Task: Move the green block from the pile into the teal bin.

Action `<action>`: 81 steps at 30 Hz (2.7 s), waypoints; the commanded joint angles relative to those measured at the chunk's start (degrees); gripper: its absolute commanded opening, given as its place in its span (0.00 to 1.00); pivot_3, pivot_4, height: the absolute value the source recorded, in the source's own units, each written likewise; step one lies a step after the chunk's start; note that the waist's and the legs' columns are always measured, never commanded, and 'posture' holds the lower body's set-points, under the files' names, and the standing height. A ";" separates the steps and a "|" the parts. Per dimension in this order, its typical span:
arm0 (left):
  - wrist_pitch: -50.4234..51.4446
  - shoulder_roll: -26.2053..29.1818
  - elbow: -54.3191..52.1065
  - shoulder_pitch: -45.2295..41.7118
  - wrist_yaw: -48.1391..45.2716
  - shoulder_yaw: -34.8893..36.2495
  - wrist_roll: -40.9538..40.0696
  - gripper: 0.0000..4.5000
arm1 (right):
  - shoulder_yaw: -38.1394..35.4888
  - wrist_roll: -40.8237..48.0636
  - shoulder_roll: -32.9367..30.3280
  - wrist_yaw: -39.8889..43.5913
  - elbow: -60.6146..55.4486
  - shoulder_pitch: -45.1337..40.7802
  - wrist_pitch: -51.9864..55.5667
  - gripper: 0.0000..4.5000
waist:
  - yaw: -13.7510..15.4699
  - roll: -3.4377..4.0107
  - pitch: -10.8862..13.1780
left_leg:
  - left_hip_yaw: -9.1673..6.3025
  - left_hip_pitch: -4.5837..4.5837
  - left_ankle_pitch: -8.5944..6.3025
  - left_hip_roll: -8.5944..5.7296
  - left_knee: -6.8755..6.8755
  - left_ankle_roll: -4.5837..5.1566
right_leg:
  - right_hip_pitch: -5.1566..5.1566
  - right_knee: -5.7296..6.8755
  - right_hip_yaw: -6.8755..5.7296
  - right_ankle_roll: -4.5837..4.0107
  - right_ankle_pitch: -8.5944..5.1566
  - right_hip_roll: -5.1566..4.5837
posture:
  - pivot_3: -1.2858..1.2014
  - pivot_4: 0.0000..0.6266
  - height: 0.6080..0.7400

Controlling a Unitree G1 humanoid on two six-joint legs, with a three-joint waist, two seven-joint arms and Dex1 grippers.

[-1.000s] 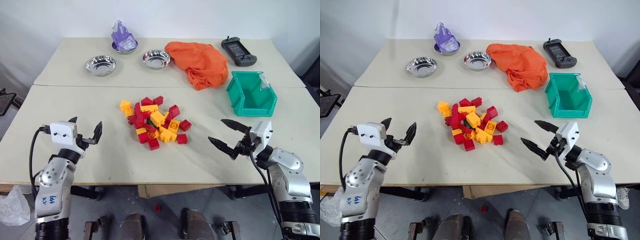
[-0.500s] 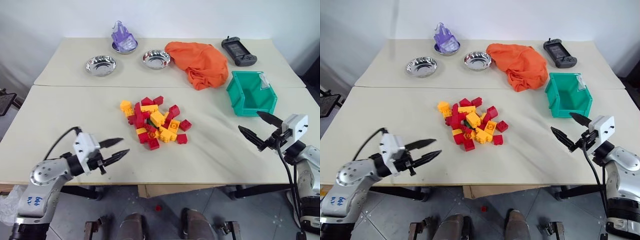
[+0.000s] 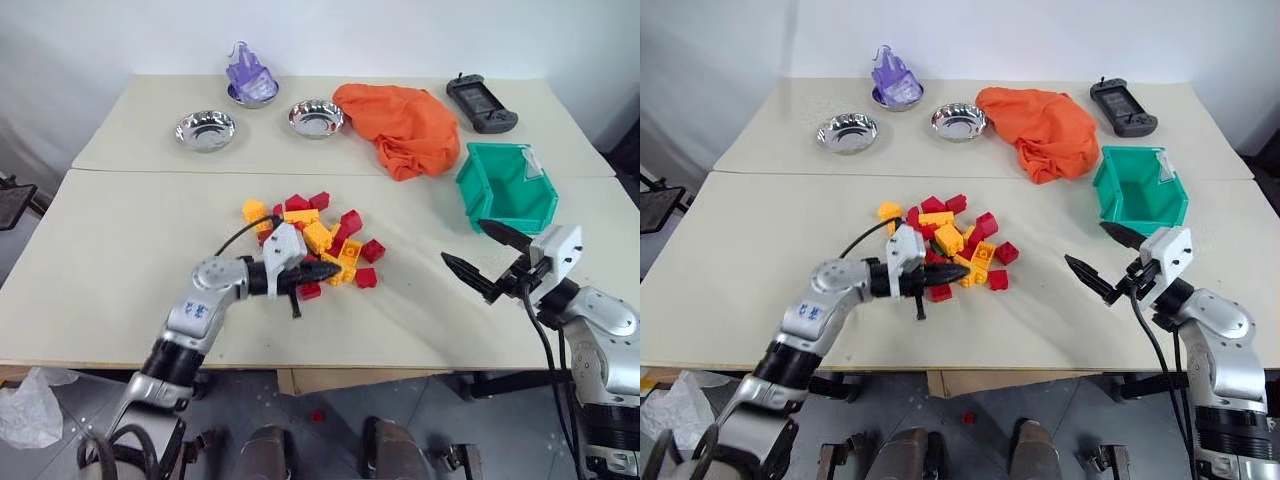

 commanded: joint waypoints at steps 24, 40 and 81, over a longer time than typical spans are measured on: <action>-2.14 10.54 -11.81 9.00 -5.29 10.74 -1.87 0.01 | 0.85 0.80 2.06 -0.56 -1.82 -1.18 -0.81 1.00 | -0.68 -0.02 0.01 | -0.01 0.00 0.00 0.01 0.02 0.00 | -0.01 0.05 0.00 0.00 0.00 0.00 | 0.52 0.24 1.00; 1.13 18.47 -25.41 32.13 -4.45 28.16 -11.44 0.76 | 1.27 0.82 0.51 4.36 2.71 -3.75 -1.19 1.00 | -0.10 -0.03 0.01 | 0.00 0.00 -0.02 0.06 0.02 0.01 | -0.03 0.07 0.01 -0.03 0.01 0.00 | 0.52 0.24 1.00; 18.48 9.29 2.81 -13.30 -10.17 -5.88 8.48 0.40 | 0.02 2.30 2.16 -2.46 -7.37 4.57 -1.19 1.00 | -0.57 -0.05 0.02 | 0.03 0.02 0.00 0.02 0.02 -0.01 | -0.01 0.06 0.02 -0.01 0.02 0.04 | 0.52 0.24 1.00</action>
